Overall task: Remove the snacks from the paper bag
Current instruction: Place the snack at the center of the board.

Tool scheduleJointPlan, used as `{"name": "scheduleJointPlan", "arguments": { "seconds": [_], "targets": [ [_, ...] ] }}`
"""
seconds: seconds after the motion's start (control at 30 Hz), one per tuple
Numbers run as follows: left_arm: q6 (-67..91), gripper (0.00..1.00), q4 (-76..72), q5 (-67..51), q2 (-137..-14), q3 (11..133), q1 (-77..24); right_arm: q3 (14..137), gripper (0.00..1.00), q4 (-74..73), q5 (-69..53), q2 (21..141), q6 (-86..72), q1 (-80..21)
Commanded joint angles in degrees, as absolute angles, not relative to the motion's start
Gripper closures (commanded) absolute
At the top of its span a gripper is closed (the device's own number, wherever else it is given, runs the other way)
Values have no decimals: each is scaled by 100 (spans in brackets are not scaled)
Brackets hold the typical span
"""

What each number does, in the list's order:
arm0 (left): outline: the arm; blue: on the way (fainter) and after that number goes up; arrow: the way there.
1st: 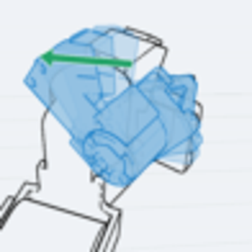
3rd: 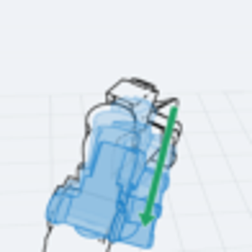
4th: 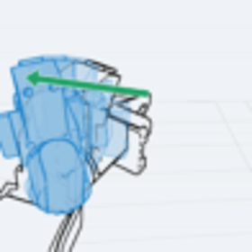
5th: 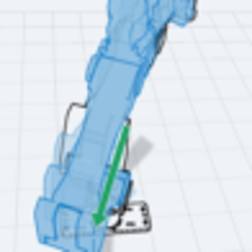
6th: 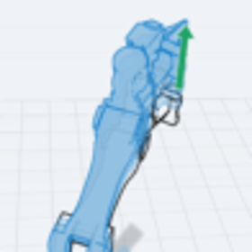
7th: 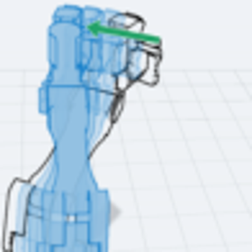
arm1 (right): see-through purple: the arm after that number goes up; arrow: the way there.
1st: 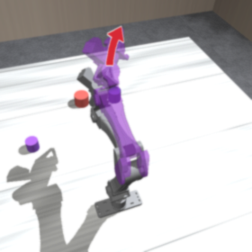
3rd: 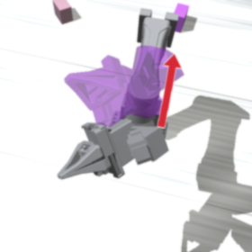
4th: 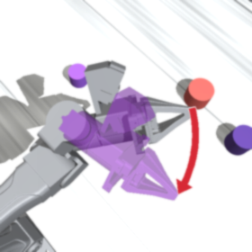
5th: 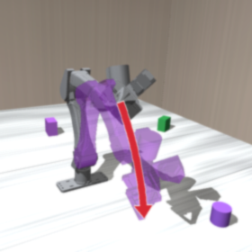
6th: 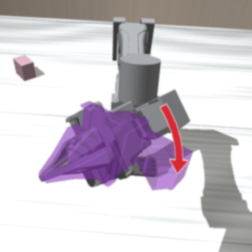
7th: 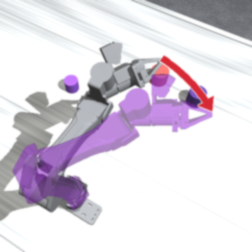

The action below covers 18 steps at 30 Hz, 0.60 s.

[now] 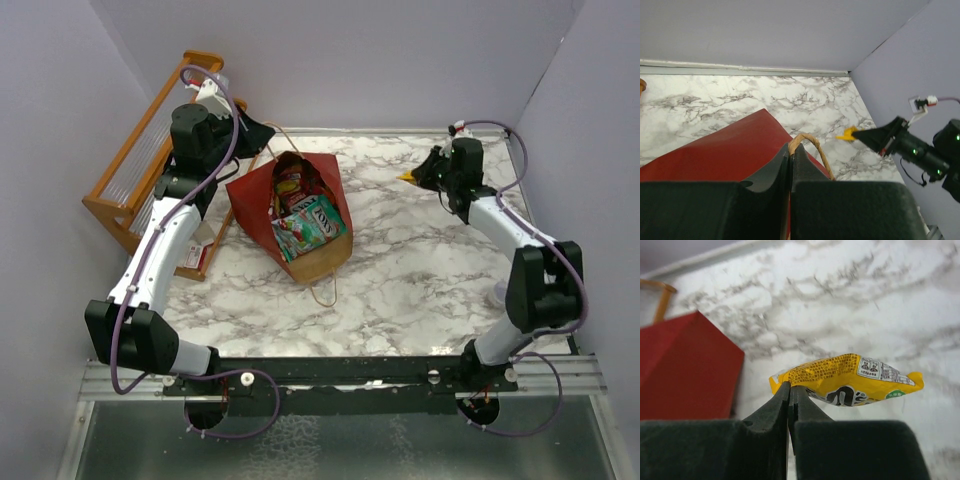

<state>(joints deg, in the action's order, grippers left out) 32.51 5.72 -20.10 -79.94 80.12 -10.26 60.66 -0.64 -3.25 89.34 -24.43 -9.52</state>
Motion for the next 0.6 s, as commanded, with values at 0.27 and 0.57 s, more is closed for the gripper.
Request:
{"name": "scheduleJointPlan", "arguments": {
  "seconds": [0.27,0.57],
  "targets": [
    [3137,100,671,-2386,-7965,7986,-756,8436,99,659,-2309,11785,-2460,66],
    [2925,100,715,-2234,-7965,7893,-747,7353,95,643,-1625,11754,-2497,499]
  ]
}}
